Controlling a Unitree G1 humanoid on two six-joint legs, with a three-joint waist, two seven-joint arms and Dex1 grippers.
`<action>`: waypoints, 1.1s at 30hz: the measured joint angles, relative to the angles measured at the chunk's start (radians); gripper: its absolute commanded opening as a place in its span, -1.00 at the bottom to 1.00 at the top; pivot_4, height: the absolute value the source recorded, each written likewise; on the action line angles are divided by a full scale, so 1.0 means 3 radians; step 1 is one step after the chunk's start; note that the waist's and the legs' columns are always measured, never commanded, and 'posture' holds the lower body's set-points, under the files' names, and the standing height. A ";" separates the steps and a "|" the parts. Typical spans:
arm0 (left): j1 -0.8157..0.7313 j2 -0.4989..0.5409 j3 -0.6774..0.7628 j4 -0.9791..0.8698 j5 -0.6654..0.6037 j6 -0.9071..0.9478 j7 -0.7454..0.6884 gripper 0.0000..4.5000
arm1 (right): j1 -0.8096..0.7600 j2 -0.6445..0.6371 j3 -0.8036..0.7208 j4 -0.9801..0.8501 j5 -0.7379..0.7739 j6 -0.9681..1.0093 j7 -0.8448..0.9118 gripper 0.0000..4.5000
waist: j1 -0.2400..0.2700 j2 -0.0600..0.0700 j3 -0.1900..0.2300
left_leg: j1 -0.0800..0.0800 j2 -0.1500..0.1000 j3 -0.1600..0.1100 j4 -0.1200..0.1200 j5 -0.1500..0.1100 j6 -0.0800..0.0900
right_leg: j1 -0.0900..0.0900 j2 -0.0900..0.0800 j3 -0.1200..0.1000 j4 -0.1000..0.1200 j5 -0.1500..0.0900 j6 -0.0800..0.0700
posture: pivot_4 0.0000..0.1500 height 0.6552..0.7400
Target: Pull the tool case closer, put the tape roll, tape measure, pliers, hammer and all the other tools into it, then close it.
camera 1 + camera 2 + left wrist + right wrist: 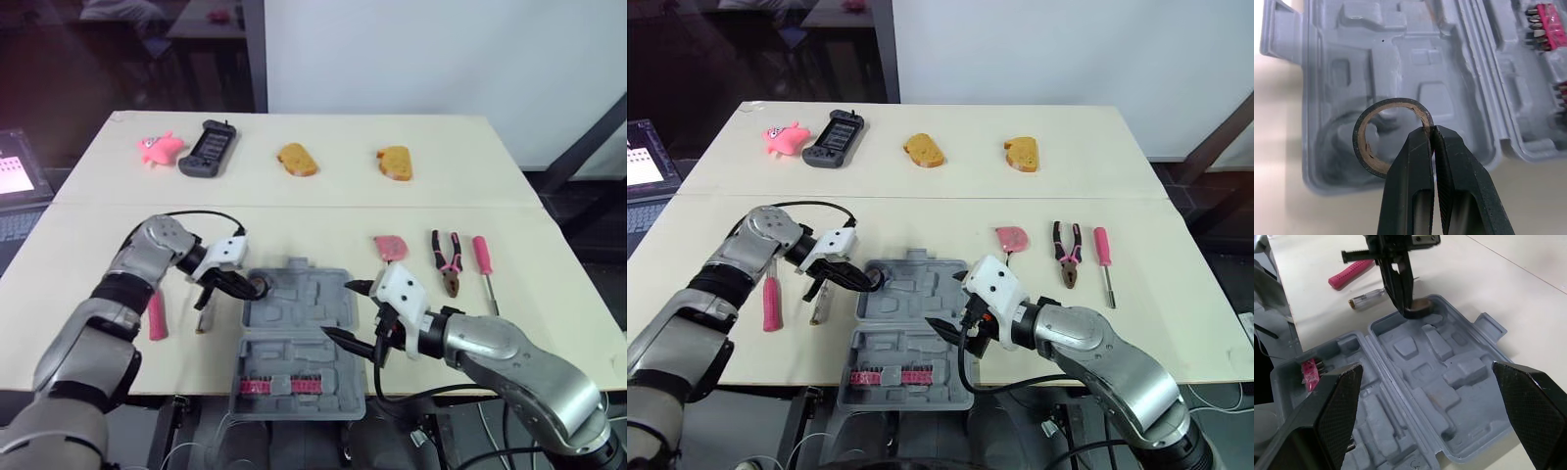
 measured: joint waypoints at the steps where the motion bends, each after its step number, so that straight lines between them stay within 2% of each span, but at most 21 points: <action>1: -0.0017 -0.0011 0.0016 0.0053 0.0036 -0.0044 0.0027 -0.98 | 0.0004 0.0000 -0.0002 -0.0002 0.0001 0.0001 -0.0006 1.00 | -0.0003 0.0000 0.0000 | 0.0000 0.0000 0.0000 0.0000 0.0000 0.0000 | -0.0001 0.0000 0.0000 0.0000 0.0000 0.0000 | 1.00 1.00; 22: -0.0157 -0.0115 0.0172 0.0500 0.0393 -0.0262 0.0185 -0.98 | 0.0069 -0.0004 -0.0146 -0.0035 0.0028 0.0006 -0.0018 1.00 | -0.0015 0.0000 0.0000 | 0.0000 0.0000 0.0000 -0.0001 -0.0001 0.0001 | -0.0001 0.0001 0.0000 0.0000 0.0000 0.0000 | 1.00 1.00; 25: -0.0159 -0.0121 0.0201 0.0500 0.0394 -0.0258 0.0181 -0.53 | 0.0069 -0.0004 -0.0147 -0.0035 0.0027 0.0006 -0.0018 1.00 | -0.0014 0.0000 0.0000 | 0.0000 0.0000 0.0000 -0.0001 -0.0001 0.0001 | -0.0001 0.0001 0.0000 0.0000 0.0000 0.0000 | 1.00 1.00; 28: -0.0178 -0.0153 0.0248 0.0496 0.0389 -0.0248 0.0183 0.08 | 0.0068 -0.0004 -0.0147 -0.0035 0.0027 0.0006 -0.0017 1.00 | -0.0010 0.0000 0.0000 | 0.0000 0.0000 0.0000 0.0000 -0.0001 0.0001 | 0.0000 0.0000 0.0000 0.0000 0.0000 0.0000 | 1.00 1.00; 33: -0.0213 -0.0156 0.0340 0.0406 0.0349 -0.0206 0.0106 0.08 | 0.0068 -0.0004 -0.0147 -0.0035 0.0024 0.0004 -0.0014 1.00 | -0.0011 0.0000 0.0000 | 0.0000 0.0000 0.0000 0.0000 -0.0001 0.0001 | 0.0000 0.0000 0.0000 0.0000 0.0000 0.0000 | 1.00 1.00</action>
